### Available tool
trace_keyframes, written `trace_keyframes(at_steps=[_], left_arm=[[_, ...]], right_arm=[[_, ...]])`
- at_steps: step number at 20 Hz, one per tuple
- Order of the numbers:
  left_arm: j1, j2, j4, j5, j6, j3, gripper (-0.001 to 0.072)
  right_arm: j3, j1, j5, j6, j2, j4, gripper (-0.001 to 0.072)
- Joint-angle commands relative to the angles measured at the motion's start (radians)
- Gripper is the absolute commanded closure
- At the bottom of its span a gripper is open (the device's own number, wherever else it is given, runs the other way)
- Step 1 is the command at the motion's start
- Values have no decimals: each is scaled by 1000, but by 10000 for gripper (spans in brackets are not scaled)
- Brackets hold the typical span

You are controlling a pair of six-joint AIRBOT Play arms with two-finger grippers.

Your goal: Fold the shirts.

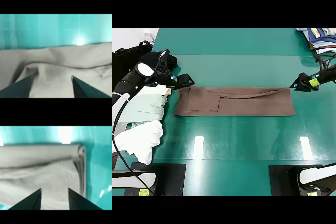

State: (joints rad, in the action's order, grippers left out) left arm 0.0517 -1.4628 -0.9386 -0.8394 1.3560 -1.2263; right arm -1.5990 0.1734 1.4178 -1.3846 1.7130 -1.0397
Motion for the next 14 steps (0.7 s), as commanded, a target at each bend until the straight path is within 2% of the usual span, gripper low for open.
trace_keyframes(at_steps=[1, 2, 3, 4, 5, 6, 9, 10, 13, 14], left_arm=[[0, -4, -31, -89, -2, -72, 220], [0, -4, -31, -129, -3, -103, 439], [0, -4, -31, -158, -3, -127, 609], [0, -4, -25, -172, -3, -145, 680], [0, -4, -9, -173, -3, -153, 680], [0, -4, 8, -174, -3, -154, 680], [21, -5, 15, -194, -2, -153, 680], [38, -8, 14, -194, -2, -153, 680], [102, -32, 16, -190, 0, -153, 680], [120, -46, 16, -186, 7, -153, 680]], right_arm=[[-49, 45, 65, 45, 24, 61, 331], [-44, 66, 107, 72, 24, 61, 330], [-30, 85, 130, 89, 24, 63, 330], [-8, 106, 146, 97, 24, 69, 310], [23, 128, 146, 103, 24, 81, 170], [62, 151, 138, 104, 24, 80, 107], [188, 185, 79, 166, 25, 81, 121], [229, 186, 52, 181, 25, 92, 151], [318, 185, 3, 247, 26, 204, 166], [330, 185, 0, 253, 34, 235, 201]])
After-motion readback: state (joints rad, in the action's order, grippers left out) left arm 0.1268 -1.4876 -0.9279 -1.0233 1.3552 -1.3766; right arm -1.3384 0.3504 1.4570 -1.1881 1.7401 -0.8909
